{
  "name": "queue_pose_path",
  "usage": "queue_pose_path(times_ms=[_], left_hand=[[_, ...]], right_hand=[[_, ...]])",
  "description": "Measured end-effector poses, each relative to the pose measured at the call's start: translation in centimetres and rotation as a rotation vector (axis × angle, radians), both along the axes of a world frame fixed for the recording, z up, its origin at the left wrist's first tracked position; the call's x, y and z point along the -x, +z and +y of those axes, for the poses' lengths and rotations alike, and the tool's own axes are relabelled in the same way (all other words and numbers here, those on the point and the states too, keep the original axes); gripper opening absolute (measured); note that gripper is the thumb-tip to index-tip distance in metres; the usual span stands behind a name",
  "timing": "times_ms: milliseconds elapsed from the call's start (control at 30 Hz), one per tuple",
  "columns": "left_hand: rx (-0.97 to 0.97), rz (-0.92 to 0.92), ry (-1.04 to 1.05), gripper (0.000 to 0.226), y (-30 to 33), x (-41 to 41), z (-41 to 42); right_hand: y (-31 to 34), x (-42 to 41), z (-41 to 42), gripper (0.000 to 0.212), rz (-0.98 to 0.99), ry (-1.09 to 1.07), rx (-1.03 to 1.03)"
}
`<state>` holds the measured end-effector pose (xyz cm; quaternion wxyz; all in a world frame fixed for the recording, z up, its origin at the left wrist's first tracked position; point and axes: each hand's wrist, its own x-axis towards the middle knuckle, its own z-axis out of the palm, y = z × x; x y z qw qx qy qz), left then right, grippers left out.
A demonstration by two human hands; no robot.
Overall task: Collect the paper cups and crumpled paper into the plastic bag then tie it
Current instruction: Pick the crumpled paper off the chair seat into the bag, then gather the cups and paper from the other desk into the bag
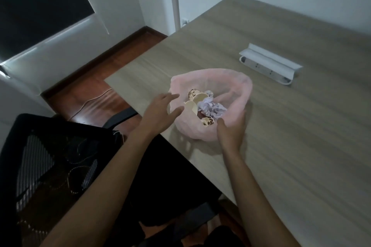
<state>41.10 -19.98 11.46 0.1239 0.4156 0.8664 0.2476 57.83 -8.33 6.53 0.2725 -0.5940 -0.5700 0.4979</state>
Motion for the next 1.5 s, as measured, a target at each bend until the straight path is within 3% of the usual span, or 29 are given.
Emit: queue_pose_path(times_ms=[233, 433, 633, 800, 933, 1000, 1067, 1200, 1500], left_hand=[[0.014, 0.049, -0.205, 0.056, 1.2, 1.4, -3.6], [0.024, 0.13, -0.325, 0.061, 3.7, 6.9, -13.6], [0.04, 0.184, -0.338, 0.061, 4.9, 11.8, -25.0], [0.166, 0.215, -0.407, 0.061, 4.2, 13.2, -31.3], [0.303, 0.245, -0.424, 0.083, 2.1, 14.0, -35.5], [0.356, 0.404, -0.387, 0.082, 0.8, 14.2, -36.7], [0.354, 0.458, -0.349, 0.083, 0.3, 14.0, -37.1], [0.342, 0.45, -0.306, 0.086, 0.3, 13.3, -37.0], [0.28, 0.4, -0.331, 0.078, 1.3, 10.4, -35.5]], right_hand=[[2.2, 0.0, -6.6, 0.082, -0.145, -0.047, -0.139], [4.8, 3.4, -18.6, 0.077, -0.034, -0.033, -0.146], [6.0, 7.8, -32.4, 0.075, 0.021, 0.206, -0.134], [7.7, 8.9, -41.5, 0.098, -0.091, 0.475, -0.037], [7.6, 8.1, -46.6, 0.112, -0.292, 0.822, 0.16], [6.9, 7.7, -48.0, 0.11, -0.509, 0.942, 0.14], [6.7, 7.7, -48.1, 0.096, -0.612, 0.916, 0.044], [6.6, 7.4, -47.9, 0.085, -0.665, 0.921, -0.132], [5.9, 5.0, -45.0, 0.087, -0.68, 0.929, -0.169]])
